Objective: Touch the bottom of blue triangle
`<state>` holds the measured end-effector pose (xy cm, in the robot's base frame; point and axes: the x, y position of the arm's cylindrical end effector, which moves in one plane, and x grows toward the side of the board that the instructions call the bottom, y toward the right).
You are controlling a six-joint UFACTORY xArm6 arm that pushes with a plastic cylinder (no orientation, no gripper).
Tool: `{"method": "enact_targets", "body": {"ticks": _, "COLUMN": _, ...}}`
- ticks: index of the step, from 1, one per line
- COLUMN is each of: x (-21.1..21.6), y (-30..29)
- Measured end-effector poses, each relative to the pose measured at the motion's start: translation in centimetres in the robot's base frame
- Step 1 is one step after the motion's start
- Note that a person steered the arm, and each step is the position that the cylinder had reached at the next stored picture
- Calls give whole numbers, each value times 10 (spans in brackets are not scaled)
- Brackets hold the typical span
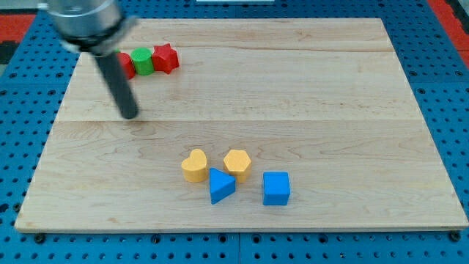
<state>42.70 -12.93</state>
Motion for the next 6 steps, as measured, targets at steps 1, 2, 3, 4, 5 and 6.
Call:
{"method": "enact_targets", "body": {"ticks": 1, "x": -14, "y": 120}}
{"method": "enact_targets", "body": {"ticks": 2, "x": 21, "y": 243}}
{"method": "enact_targets", "body": {"ticks": 3, "x": 94, "y": 325}}
{"method": "enact_targets", "body": {"ticks": 4, "x": 189, "y": 299}}
{"method": "enact_targets", "body": {"ticks": 5, "x": 190, "y": 249}}
{"method": "enact_targets", "body": {"ticks": 6, "x": 178, "y": 166}}
